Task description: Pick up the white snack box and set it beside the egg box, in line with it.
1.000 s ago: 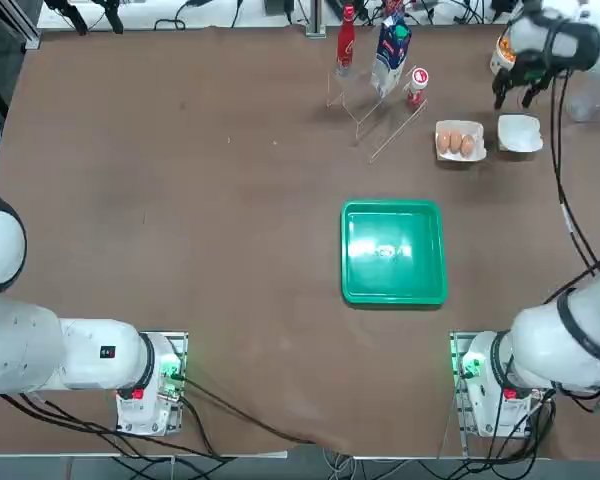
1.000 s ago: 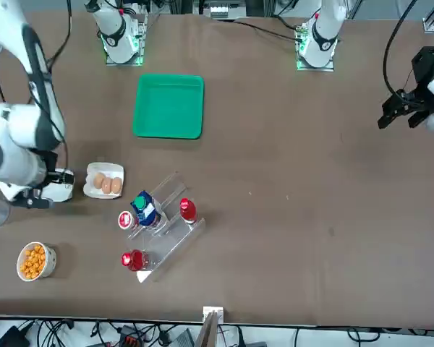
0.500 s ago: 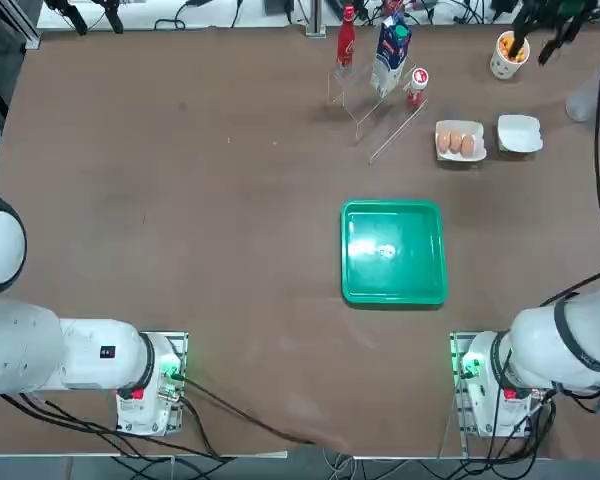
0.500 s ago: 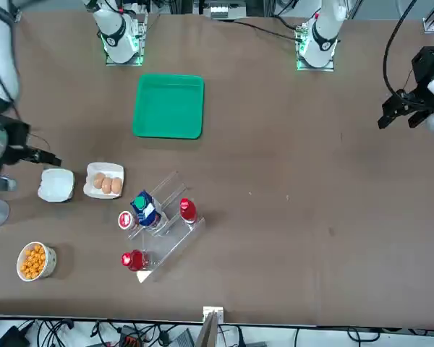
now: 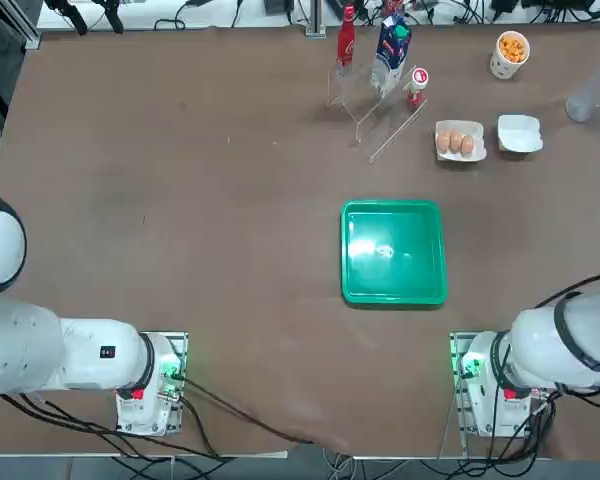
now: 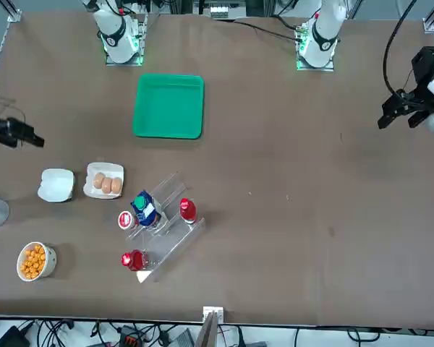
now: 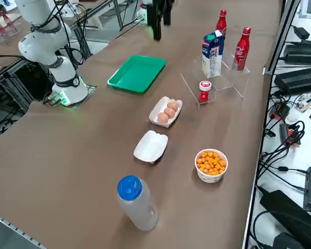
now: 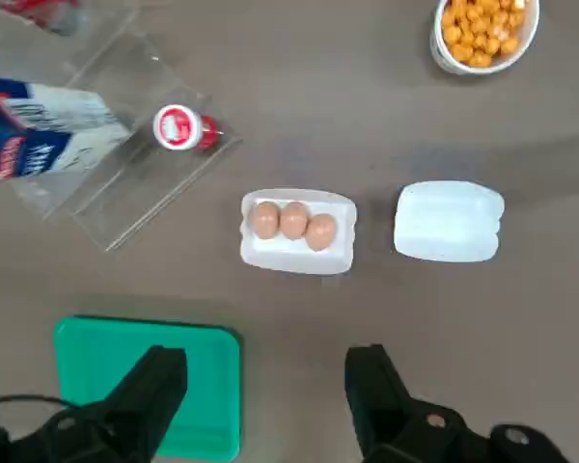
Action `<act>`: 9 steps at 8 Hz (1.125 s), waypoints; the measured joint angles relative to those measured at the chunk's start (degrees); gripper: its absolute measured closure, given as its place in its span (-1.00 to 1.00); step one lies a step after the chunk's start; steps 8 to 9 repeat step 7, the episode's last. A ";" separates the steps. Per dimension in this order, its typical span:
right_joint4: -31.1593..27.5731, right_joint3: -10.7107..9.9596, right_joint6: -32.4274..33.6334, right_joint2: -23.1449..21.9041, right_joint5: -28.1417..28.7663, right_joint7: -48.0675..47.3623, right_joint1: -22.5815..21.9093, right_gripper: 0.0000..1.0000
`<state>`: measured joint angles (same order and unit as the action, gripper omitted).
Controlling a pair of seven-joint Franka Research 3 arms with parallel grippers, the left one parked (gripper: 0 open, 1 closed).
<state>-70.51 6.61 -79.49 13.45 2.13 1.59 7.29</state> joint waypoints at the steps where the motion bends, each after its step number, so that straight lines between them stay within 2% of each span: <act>1: -0.39 -0.91 1.84 -2.51 -1.79 0.07 -2.90 -1.00; 3: -11.32 -7.62 -1.07 -10.51 -2.33 0.02 -9.95 -1.00; 4: -17.81 -9.38 -4.14 -14.40 -2.33 0.06 -10.43 -1.00; 5: -22.34 -10.33 -6.67 -16.76 -2.33 0.13 -10.18 -1.00; 6: -24.48 -10.68 -8.29 -17.66 -2.14 0.17 -9.67 -1.00; 9: -25.11 -10.74 -8.94 -17.75 -1.90 0.24 -9.23 -1.00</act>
